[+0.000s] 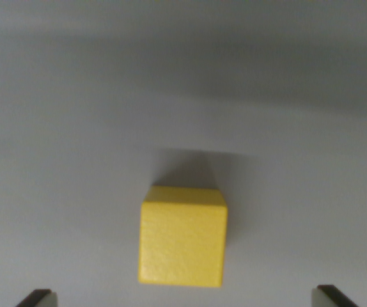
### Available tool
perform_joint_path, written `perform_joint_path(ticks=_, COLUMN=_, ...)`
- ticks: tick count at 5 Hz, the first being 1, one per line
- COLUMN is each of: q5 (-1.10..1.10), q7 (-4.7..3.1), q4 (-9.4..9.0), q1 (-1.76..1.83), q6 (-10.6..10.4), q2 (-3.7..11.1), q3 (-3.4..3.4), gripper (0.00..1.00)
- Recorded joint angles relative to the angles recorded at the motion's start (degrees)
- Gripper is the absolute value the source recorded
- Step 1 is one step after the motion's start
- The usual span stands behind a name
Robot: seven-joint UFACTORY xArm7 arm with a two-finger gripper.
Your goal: Pick yellow cube
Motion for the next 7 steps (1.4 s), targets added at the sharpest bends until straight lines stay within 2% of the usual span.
perform_joint_path(ticks=1, q5=0.00, q7=0.00, q4=0.00, q1=0.00, q6=0.0, q2=0.00, q3=0.00, gripper=0.00)
perform_joint_path(ticks=2, q5=0.02, q7=0.19, q4=-0.95, q1=0.08, q6=-2.3, q2=1.66, q3=-0.03, gripper=0.00)
perform_joint_path(ticks=3, q5=0.02, q7=0.19, q4=-0.95, q1=0.08, q6=-2.3, q2=1.66, q3=-0.03, gripper=0.00)
perform_joint_path(ticks=4, q5=0.04, q7=0.36, q4=-1.80, q1=0.15, q6=-4.4, q2=3.16, q3=-0.06, gripper=0.00)
perform_joint_path(ticks=5, q5=0.04, q7=0.36, q4=-1.80, q1=0.15, q6=-4.4, q2=3.16, q3=-0.06, gripper=0.00)
perform_joint_path(ticks=6, q5=0.06, q7=0.51, q4=-2.54, q1=0.21, q6=-6.2, q2=4.45, q3=-0.09, gripper=0.00)
perform_joint_path(ticks=7, q5=0.06, q7=0.51, q4=-2.54, q1=0.21, q6=-6.2, q2=4.45, q3=-0.09, gripper=0.00)
